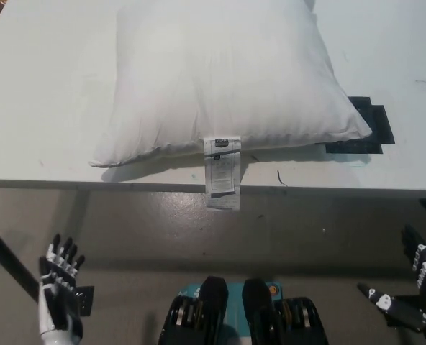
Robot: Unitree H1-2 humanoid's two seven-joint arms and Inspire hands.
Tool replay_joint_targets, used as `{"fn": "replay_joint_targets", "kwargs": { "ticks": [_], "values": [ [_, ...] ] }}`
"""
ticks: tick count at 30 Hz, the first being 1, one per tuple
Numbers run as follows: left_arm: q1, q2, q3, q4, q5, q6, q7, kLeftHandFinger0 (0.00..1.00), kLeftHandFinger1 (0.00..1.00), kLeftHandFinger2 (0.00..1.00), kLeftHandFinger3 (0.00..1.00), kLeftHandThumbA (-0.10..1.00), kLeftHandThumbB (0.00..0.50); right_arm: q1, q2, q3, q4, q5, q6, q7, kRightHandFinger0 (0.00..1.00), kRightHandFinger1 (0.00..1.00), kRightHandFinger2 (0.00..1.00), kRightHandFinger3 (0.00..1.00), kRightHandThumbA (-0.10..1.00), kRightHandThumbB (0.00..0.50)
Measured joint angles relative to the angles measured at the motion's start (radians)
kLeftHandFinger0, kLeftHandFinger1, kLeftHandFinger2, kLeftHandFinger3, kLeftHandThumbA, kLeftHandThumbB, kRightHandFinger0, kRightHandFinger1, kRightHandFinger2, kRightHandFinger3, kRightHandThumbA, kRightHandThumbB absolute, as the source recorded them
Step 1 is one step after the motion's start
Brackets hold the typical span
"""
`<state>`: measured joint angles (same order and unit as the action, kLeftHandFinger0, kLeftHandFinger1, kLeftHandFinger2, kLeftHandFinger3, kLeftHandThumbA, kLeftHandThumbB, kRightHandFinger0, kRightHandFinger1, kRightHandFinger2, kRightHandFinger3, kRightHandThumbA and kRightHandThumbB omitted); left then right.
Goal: The robot uses both hands to lift the pillow and then drops it on the table
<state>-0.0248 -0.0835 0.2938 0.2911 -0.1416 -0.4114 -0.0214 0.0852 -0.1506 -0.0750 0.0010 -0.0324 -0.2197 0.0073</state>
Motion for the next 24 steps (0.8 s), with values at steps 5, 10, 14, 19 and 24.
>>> {"fn": "replay_joint_targets", "kwargs": {
  "ticks": [5,10,14,19,24],
  "values": [
    [0.050,-0.010,-0.013,-0.198,-0.011,0.001,0.000,1.00,1.00,1.00,1.00,1.00,0.118,0.026,-0.003,-0.002,-0.178,-0.008,0.049,0.001,1.00,1.00,1.00,1.00,0.94,0.232],
    [0.029,0.016,-0.018,-0.408,-0.008,0.033,0.002,1.00,1.00,1.00,1.00,1.00,0.094,-0.032,-0.046,-0.030,-0.302,-0.019,0.107,0.001,1.00,1.00,1.00,1.00,0.97,0.298],
    [-0.054,0.070,-0.018,-0.515,0.007,0.078,0.010,1.00,1.00,1.00,1.00,1.00,0.072,-0.140,-0.123,-0.078,-0.370,-0.020,0.173,0.001,1.00,1.00,1.00,1.00,1.00,0.356],
    [-0.158,0.129,-0.014,-0.536,0.032,0.130,0.023,1.00,1.00,1.00,1.00,1.00,0.093,-0.258,-0.176,-0.098,-0.373,-0.025,0.245,0.001,1.00,1.00,1.00,1.00,1.00,0.306],
    [-0.324,0.190,0.000,-0.422,0.050,0.171,0.050,1.00,1.00,1.00,1.00,1.00,0.142,-0.401,-0.197,-0.082,-0.302,-0.031,0.314,0.003,1.00,1.00,1.00,1.00,1.00,0.262]
  ]
}}
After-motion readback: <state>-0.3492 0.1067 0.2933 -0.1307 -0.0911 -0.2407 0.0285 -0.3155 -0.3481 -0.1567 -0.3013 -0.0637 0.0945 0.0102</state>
